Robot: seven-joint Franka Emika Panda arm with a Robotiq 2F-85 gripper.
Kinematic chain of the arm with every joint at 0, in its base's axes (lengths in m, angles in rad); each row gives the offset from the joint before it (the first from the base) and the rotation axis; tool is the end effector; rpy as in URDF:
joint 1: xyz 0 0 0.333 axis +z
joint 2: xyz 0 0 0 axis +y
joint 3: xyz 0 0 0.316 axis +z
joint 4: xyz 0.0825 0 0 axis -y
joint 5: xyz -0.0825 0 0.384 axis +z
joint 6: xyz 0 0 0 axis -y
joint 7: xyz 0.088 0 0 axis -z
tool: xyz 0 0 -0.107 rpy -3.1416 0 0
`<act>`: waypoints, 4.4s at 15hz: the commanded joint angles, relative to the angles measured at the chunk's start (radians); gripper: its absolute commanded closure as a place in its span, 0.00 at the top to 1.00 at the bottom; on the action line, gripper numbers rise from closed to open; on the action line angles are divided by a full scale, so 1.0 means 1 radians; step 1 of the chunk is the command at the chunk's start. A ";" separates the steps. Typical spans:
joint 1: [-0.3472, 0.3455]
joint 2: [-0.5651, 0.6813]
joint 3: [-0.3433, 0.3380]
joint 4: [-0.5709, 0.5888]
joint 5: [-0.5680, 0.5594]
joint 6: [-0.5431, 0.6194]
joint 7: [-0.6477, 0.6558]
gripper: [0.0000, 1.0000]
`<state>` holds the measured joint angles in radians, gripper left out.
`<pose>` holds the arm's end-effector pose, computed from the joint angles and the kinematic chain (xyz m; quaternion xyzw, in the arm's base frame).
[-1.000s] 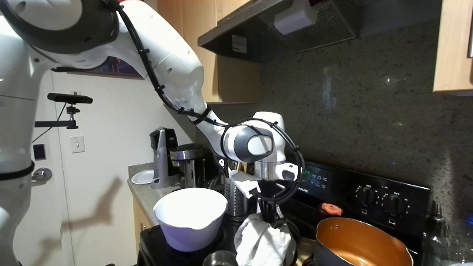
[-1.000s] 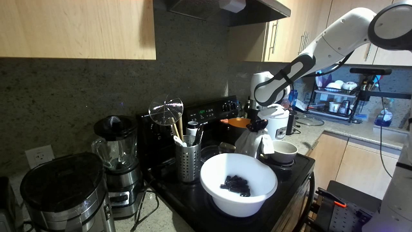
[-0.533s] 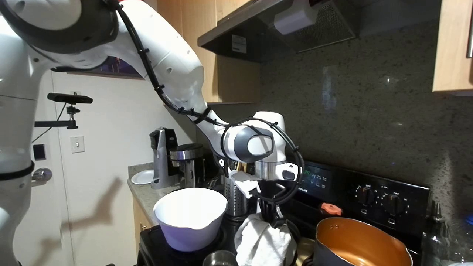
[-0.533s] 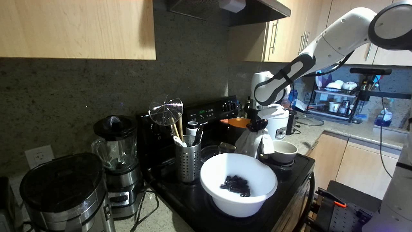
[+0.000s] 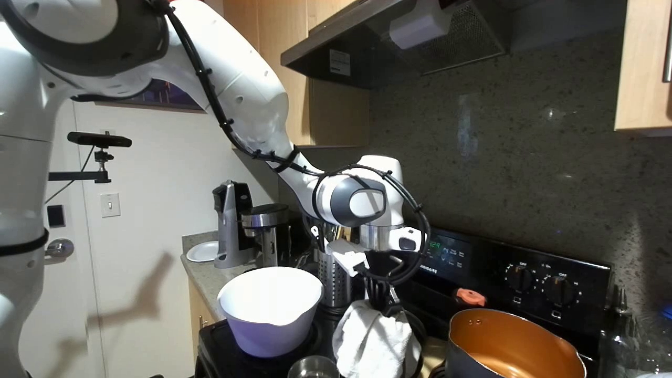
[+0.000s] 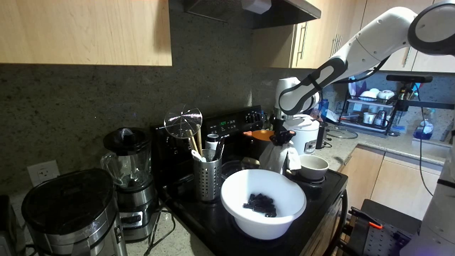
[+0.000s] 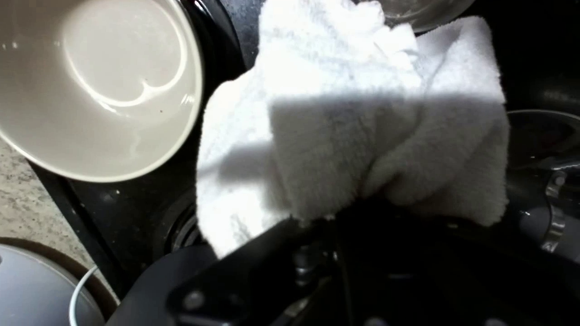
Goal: Pick up the towel from the stove and wipe the silver cup with it.
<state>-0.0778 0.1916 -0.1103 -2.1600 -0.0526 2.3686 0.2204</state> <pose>0.5520 -0.1050 0.3110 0.9826 -0.1834 0.0094 0.0289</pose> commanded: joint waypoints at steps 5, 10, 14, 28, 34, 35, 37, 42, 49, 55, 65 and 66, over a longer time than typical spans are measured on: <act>0.012 -0.030 0.019 0.067 0.037 -0.050 -0.022 0.01; 0.012 -0.039 0.027 0.104 0.045 -0.070 -0.023 0.01; 0.010 -0.048 0.029 0.129 0.065 -0.100 -0.032 0.01; 0.004 -0.120 0.027 0.257 0.064 -0.267 -0.089 0.01; -0.007 -0.172 0.018 0.337 0.069 -0.401 -0.214 0.01; -0.010 -0.179 0.015 0.350 0.073 -0.426 -0.238 0.01; -0.015 -0.203 0.010 0.367 0.080 -0.486 -0.294 0.01; -0.022 -0.310 -0.008 0.348 0.167 -0.542 -0.416 0.01; 0.003 -0.471 -0.018 0.264 0.344 -0.647 -0.561 0.01; 0.048 -0.601 -0.008 0.153 0.371 -0.730 -0.585 0.01; 0.122 -0.658 0.052 -0.236 0.453 -0.198 -0.544 0.01; 0.133 -0.657 0.058 -0.267 0.459 -0.135 -0.543 0.01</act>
<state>0.0326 -0.4326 -0.0715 -2.3238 0.3763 2.0793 -0.3445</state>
